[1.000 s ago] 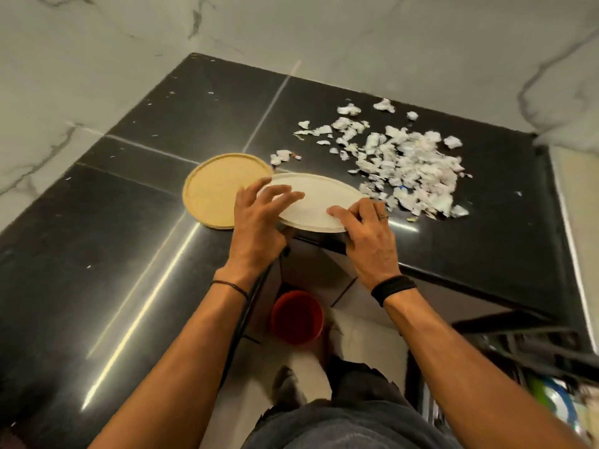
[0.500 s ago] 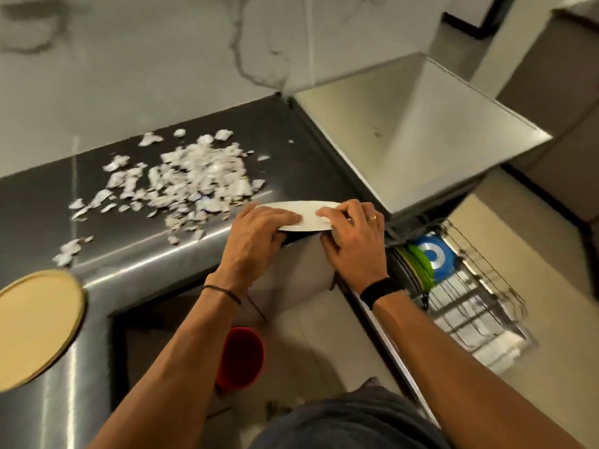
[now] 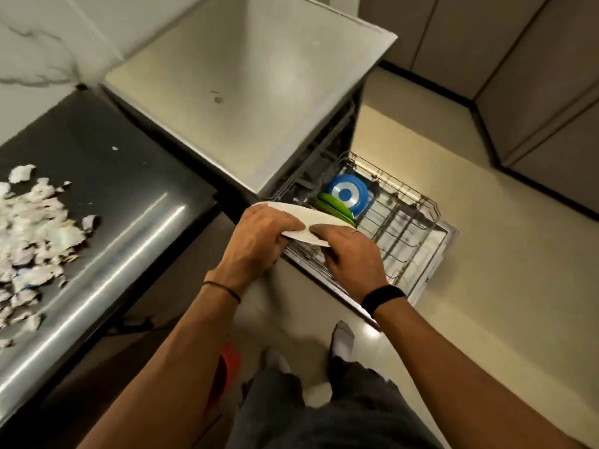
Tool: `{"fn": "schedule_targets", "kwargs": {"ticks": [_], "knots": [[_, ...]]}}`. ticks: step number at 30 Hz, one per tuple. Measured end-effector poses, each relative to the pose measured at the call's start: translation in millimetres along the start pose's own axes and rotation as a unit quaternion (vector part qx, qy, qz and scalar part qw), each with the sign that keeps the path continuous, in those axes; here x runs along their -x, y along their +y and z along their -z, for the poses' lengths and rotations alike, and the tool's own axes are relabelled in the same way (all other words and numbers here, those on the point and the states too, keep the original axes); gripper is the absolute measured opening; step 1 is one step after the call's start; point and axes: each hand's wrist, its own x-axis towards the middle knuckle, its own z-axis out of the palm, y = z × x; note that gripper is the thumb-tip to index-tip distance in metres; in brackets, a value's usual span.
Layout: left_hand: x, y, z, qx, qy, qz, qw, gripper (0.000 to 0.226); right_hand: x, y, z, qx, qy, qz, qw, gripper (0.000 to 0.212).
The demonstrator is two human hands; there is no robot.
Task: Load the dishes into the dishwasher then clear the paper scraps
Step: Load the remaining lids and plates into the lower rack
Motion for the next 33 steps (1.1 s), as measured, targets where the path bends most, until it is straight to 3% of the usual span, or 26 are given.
{"fn": "schedule_targets", "kwargs": {"ticks": [4,11,20,28,33], "knots": [[-18.9,-15.9,-47.3,0.010,-0.027,-0.001,1.000,0.029,15.1,29.8,-37.3,-0.010,-0.029,-0.096,0.995,0.048],[-20.2,-103.1,-179.5,0.048,-0.079,-0.001,0.996,0.033,10.7,92.9,-181.6,-0.032,-0.040,-0.194,0.980,0.048],[-16.8,-237.9,-315.7,0.041,-0.102,-0.018,0.994,0.040,-19.2,168.8,-352.3,0.004,-0.014,-0.233,0.972,0.049],[-42.7,-267.4,-359.0,0.042,-0.121,-0.017,0.992,0.046,-41.5,212.6,-393.4,0.043,-0.013,-0.261,0.964,0.051],[-51.5,-272.6,-365.0,0.039,-0.160,0.014,0.986,0.040,-56.2,223.6,-391.8,0.038,-0.061,-0.282,0.957,0.047]]}}
